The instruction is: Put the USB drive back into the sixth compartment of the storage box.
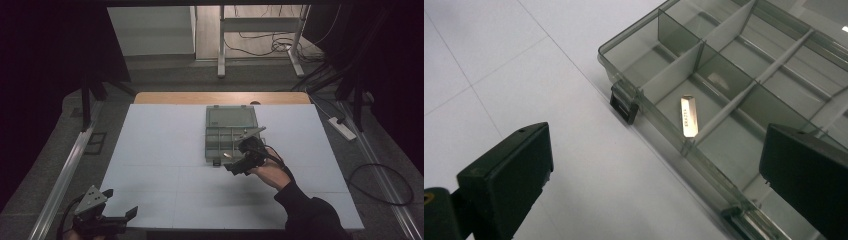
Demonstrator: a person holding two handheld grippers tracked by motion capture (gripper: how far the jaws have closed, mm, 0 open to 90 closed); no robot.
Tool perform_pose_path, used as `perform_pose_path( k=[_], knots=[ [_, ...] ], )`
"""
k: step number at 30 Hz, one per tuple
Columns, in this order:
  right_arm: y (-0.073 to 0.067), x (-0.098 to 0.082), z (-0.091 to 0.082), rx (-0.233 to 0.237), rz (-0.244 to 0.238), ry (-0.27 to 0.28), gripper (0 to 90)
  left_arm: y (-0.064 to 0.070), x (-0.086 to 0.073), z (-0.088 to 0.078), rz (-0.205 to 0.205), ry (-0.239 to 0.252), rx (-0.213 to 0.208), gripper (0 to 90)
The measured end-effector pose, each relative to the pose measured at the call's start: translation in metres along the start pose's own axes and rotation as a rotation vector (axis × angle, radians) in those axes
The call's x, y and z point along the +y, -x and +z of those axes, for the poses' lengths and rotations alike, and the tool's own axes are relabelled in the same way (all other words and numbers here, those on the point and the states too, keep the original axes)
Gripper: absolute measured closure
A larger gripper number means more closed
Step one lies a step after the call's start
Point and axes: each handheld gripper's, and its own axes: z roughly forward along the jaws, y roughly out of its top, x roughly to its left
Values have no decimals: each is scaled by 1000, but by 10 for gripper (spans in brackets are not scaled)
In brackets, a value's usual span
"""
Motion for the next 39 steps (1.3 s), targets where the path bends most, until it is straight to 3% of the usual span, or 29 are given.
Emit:
perform_pose_path(
  k=[39],
  knots=[
    [-5,-36,-40,-21,13,64,0,0,0,0,-4,1,0,16]
  ],
)
